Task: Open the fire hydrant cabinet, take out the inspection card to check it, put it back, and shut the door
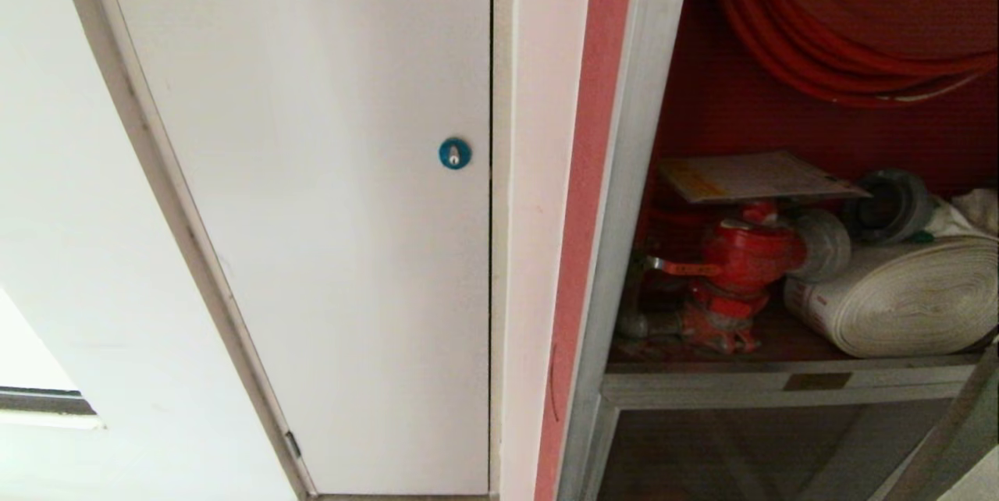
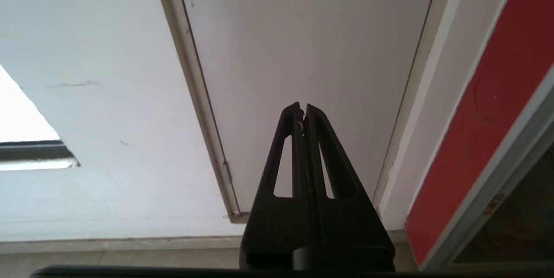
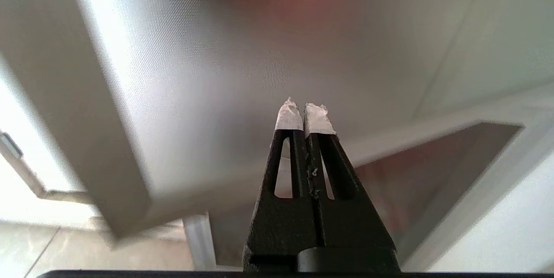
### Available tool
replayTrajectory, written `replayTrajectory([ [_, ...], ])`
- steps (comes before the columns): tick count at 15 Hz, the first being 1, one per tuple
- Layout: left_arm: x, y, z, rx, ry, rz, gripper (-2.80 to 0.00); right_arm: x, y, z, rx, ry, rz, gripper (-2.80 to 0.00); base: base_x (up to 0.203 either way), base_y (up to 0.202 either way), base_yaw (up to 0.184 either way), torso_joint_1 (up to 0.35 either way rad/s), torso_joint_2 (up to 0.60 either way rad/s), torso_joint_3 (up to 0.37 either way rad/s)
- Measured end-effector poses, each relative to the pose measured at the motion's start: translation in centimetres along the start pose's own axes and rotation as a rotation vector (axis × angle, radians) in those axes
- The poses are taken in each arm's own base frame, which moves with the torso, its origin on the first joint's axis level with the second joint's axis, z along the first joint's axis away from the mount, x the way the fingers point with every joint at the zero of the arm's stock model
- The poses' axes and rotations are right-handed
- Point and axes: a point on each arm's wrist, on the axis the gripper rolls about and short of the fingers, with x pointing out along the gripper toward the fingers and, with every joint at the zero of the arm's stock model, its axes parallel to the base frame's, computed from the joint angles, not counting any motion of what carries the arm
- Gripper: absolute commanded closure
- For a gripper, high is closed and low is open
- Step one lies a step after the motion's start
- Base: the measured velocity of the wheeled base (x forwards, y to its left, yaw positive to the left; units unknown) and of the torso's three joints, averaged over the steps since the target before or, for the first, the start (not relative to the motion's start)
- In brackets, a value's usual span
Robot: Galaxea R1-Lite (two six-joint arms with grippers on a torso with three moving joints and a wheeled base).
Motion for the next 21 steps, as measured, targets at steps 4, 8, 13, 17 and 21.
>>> replayTrajectory([
  [4, 0.0, 0.0, 0.0, 0.0, 0.0, 0.0, 0.0, 0.0, 0.0, 0.0, -0.001, 0.0, 0.0, 0.0, -0.197, 0.0, 0.003, -0.004, 0.0, 0.002],
  [8, 0.0, 0.0, 0.0, 0.0, 0.0, 0.0, 0.0, 0.0, 0.0, 0.0, -0.001, 0.0, 0.0, 0.0, -0.195, 0.0, 0.0, 0.002, 0.0, 0.005],
  [13, 0.0, 0.0, 0.0, 0.0, 0.0, 0.0, 0.0, 0.0, 0.0, 0.0, -0.001, 0.0, 0.0, 0.0, -0.197, 0.0, 0.002, 0.002, 0.0, 0.002],
  [17, 0.0, 0.0, 0.0, 0.0, 0.0, 0.0, 0.0, 0.0, 0.0, 0.0, -0.001, 0.0, 0.0, 0.0, -0.197, 0.0, 0.0, 0.005, 0.0, 0.005],
  [21, 0.0, 0.0, 0.01, 0.0, -0.001, 0.0, 0.0, 0.0, 0.0, 0.0, -0.001, 0.0, 0.001, 0.0, -0.194, 0.0, 0.002, 0.002, 0.0, 0.003],
])
